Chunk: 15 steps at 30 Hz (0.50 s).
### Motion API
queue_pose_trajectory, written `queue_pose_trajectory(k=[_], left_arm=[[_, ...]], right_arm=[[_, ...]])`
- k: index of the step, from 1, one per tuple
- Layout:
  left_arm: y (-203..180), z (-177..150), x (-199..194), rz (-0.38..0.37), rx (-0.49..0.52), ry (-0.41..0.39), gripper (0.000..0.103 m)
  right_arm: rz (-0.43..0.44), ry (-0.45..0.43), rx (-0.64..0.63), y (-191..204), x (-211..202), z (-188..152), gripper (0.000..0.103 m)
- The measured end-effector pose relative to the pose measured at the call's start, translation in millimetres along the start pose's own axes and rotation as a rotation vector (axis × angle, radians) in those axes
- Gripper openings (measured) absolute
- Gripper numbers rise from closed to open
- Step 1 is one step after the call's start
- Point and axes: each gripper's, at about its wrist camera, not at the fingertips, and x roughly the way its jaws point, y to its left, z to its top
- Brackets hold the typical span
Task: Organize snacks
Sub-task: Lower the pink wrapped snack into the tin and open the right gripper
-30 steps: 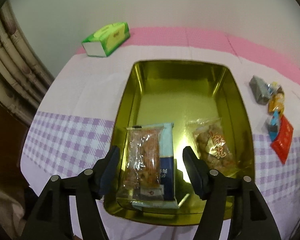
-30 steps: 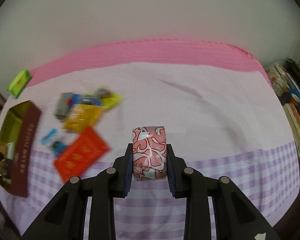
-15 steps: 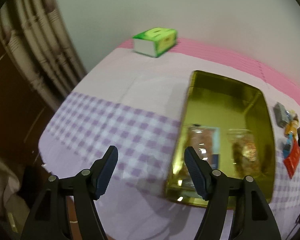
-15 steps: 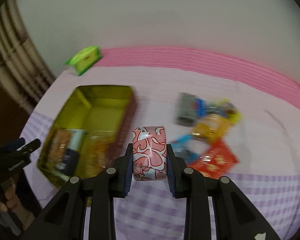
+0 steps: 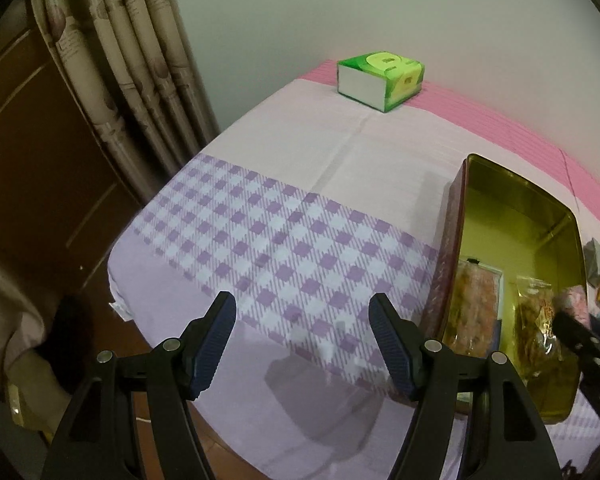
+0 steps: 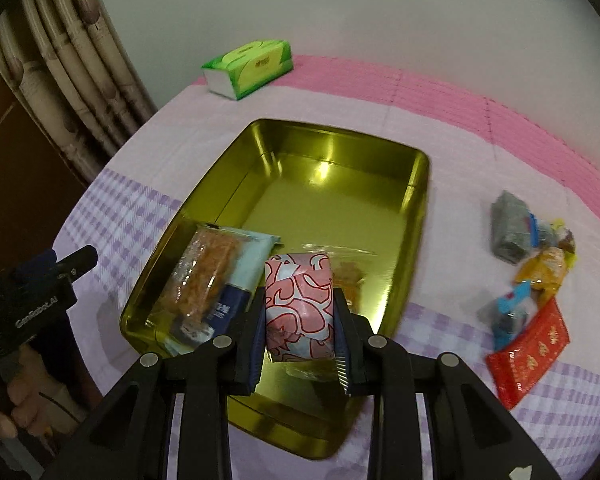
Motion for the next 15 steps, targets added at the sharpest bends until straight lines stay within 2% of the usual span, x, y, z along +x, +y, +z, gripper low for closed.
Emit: queue_pose_trajectory(k=[4, 15], left_arm=[[-2, 1, 1, 0.015, 0.015, -0.005, 0.069], [-2, 1, 4, 0.000, 0.011, 0.008, 0.070]], right_arm=[[-0.001, 0.025, -0.013, 11, 15, 2, 0.027], [-0.012, 0.066, -0.022, 20, 36, 0, 0.027]])
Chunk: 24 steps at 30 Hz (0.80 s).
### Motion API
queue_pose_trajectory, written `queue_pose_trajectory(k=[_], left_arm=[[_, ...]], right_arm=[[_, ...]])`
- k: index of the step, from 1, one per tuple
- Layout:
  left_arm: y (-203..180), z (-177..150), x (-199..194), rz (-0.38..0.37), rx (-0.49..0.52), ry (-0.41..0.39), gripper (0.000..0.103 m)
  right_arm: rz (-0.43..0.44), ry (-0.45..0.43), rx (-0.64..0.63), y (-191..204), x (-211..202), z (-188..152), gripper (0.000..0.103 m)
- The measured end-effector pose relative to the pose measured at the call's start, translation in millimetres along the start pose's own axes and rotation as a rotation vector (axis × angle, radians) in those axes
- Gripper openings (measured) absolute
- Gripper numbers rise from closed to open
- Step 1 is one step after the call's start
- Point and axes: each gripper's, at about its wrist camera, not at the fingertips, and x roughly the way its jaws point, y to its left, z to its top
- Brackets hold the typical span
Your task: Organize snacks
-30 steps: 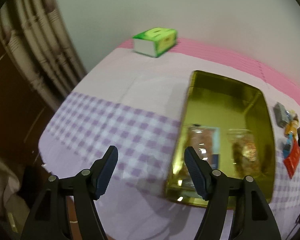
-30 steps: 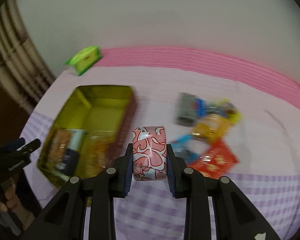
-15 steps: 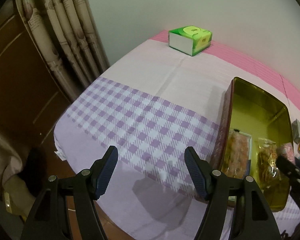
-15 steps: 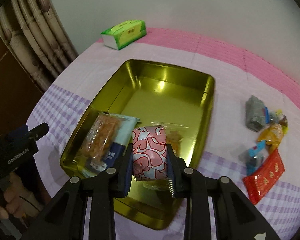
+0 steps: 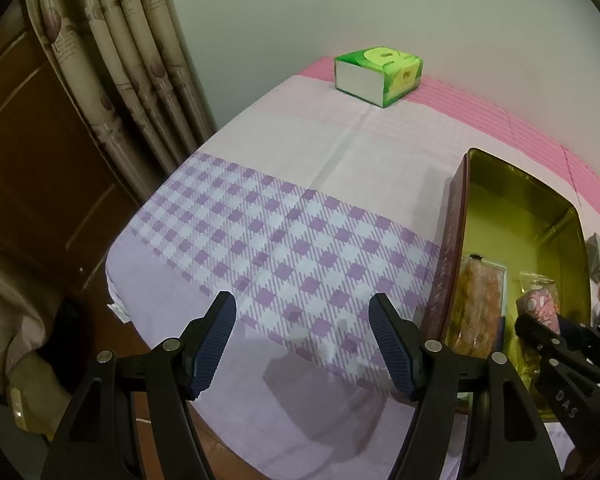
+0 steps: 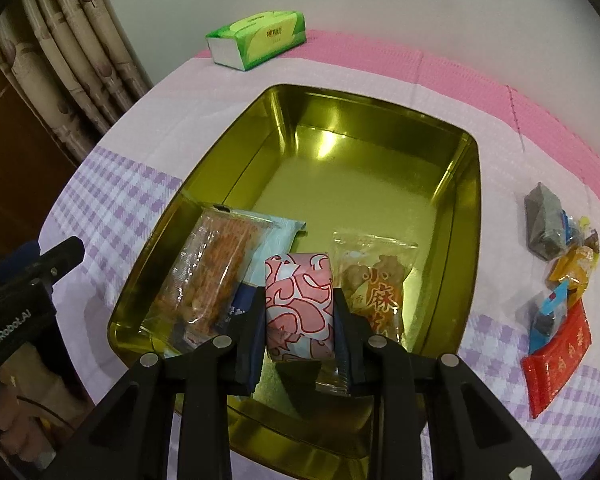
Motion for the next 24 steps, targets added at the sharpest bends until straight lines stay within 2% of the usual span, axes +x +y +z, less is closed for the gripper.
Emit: queue_pose_trajectory(k=[7, 14, 20, 24], left_arm=[[-2, -1, 2, -0.004, 0.003, 0.003, 0.070], [-3, -1, 3, -0.003, 0.002, 0.006, 0.070], [-4, -2, 4, -0.003, -0.001, 0.011, 0.070], [-4, -2, 3, -0.006, -0.002, 0.010, 0.070]], right_arm=[[0.000, 0.020, -0.001, 1, 7, -3, 0.028], [0.004, 0.004, 0.001, 1, 4, -2, 0.029], [0.024, -0.053, 0.044, -12, -25, 3, 0.034], [-0.012, -0.077, 0.099, -44, -51, 5, 0.037]])
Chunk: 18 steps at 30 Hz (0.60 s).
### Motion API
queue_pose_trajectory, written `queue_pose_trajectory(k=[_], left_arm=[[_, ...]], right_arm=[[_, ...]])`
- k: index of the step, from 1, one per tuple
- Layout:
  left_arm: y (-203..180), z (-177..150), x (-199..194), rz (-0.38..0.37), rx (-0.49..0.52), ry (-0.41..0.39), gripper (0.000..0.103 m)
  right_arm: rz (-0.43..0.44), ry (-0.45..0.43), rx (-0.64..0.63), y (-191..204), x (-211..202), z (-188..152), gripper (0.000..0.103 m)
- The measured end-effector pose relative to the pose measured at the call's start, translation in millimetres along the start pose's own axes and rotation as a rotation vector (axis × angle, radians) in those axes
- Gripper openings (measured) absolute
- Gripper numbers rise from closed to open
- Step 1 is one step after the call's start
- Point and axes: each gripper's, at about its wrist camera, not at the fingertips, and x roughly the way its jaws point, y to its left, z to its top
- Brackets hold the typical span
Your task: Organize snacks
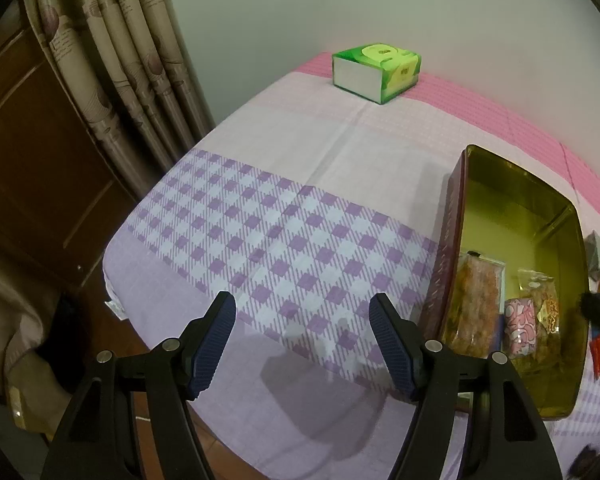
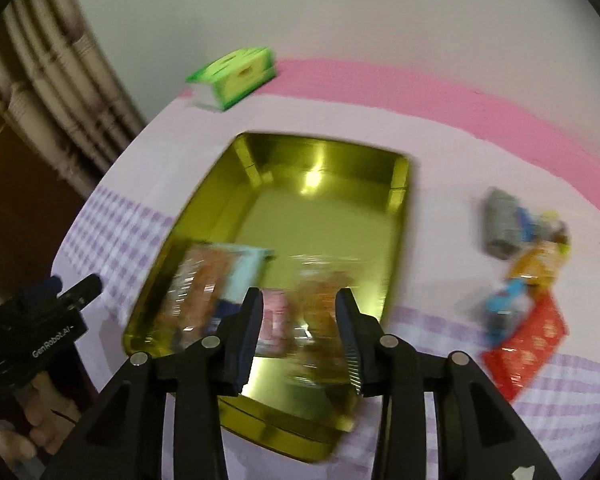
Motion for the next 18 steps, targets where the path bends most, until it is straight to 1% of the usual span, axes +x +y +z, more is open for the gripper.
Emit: queue_pose_trajectory(k=[1, 4, 6, 7, 9, 11, 14, 16, 18], left_arm=[[0, 0, 0, -0.001, 0.000, 0.001, 0.070], [0, 0, -1, -0.004, -0.002, 0.002, 0.070], [-1, -1, -2, -0.006, -0.001, 0.002, 0.070], [-2, -1, -3, -0.006, 0.000, 0.001, 0.070], [-3, -2, -4, -0.006, 0.001, 0.001, 0.070], [-3, -2, -5, -0.006, -0.001, 0.002, 0.070], [-4, -2, -5, -0.006, -0.002, 0.001, 0.070], [-4, -2, -5, -0.007, 0.000, 0.002, 0.070], [-4, -2, -5, -0.007, 0.001, 0.001, 0.070]], right_arm=[[-0.014, 0.002, 0.015, -8, -3, 2, 0.037], [-0.087, 0.033, 0.113, -56, -13, 5, 0.038], [-0.150, 0.069, 0.183, -88, -15, 6, 0.039], [-0.168, 0.089, 0.225, -103, -14, 6, 0.040], [-0.186, 0.130, 0.300, -128, -13, 5, 0.049], [-0.211, 0.162, 0.387, -153, -11, 2, 0.051], [-0.252, 0.180, 0.470, -178, -7, -2, 0.052], [-0.263, 0.186, 0.513, -188, -4, -3, 0.055], [-0.264, 0.198, 0.556, -195, 1, -5, 0.056]])
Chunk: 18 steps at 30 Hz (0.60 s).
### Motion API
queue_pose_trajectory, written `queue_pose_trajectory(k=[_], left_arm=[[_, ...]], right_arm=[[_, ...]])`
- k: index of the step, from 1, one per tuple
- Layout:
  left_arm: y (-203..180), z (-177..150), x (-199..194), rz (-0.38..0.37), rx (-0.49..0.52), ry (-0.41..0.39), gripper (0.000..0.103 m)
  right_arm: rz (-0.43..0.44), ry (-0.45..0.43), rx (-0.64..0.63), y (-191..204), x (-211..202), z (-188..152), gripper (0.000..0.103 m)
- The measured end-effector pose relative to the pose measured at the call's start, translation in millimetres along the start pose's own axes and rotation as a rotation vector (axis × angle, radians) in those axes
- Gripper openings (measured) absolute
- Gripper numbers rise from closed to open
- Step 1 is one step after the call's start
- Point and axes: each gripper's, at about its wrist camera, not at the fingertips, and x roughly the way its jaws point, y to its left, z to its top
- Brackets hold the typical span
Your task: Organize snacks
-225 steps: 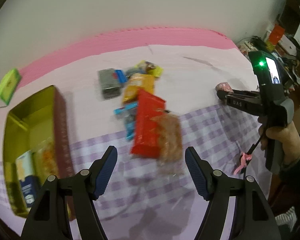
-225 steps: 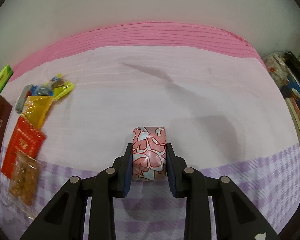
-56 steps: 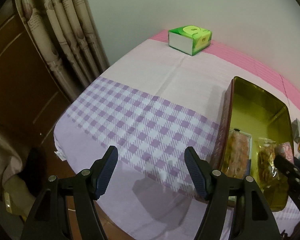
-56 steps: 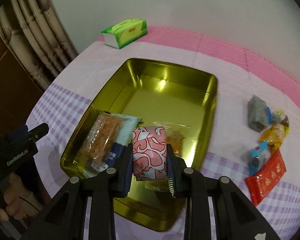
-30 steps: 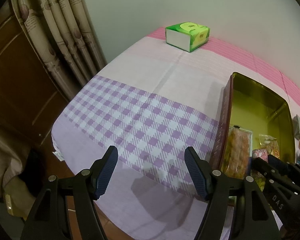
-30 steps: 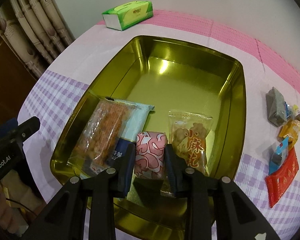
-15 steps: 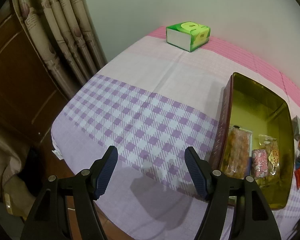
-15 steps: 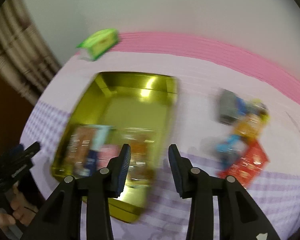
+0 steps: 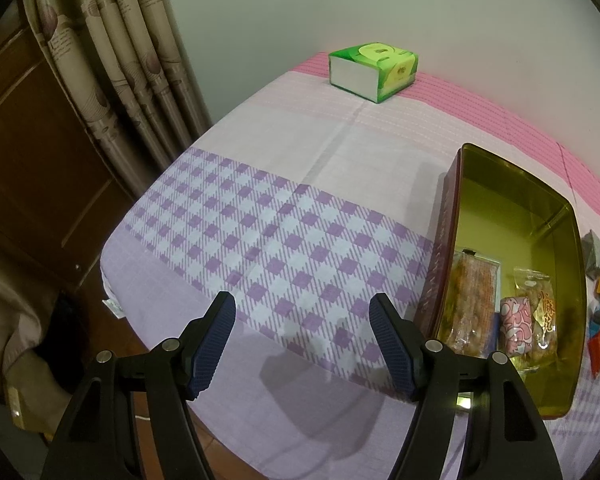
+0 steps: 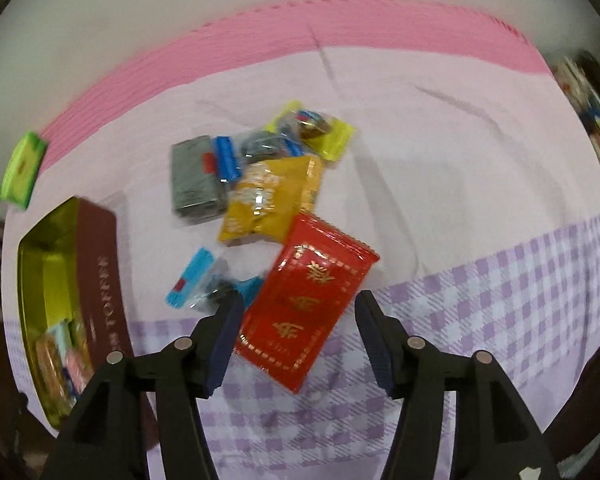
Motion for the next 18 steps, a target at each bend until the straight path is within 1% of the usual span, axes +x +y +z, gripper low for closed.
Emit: queue_pose_trajectory(k=[2, 4, 7, 9, 13, 18], left_arm=[[0, 0, 0, 0.000, 0.001, 0.001, 0.070], [1, 0, 0, 0.001, 0.000, 0.001, 0.070], [1, 0, 0, 0.002, -0.003, 0.001, 0.070], [0, 0, 0, 0.001, -0.004, 0.003, 0.070], [-1, -1, -1, 0.003, -0.001, 0.003, 0.070], [-2, -2, 0, 0.010, 0.007, 0.003, 0.070]], right_arm=[[-0.005, 0.001, 0.015, 2, 7, 4, 0.056], [-0.030, -0.003, 0.030, 5, 14, 9, 0.058], [-0.038, -0.003, 0.060, 8, 21, 12, 0.058], [-0.059, -0.007, 0.063, 12, 26, 13, 0.058], [-0.110, -0.024, 0.033, 19, 33, 14, 0.058], [-0.125, -0.029, -0.027, 22, 37, 6, 0.057]])
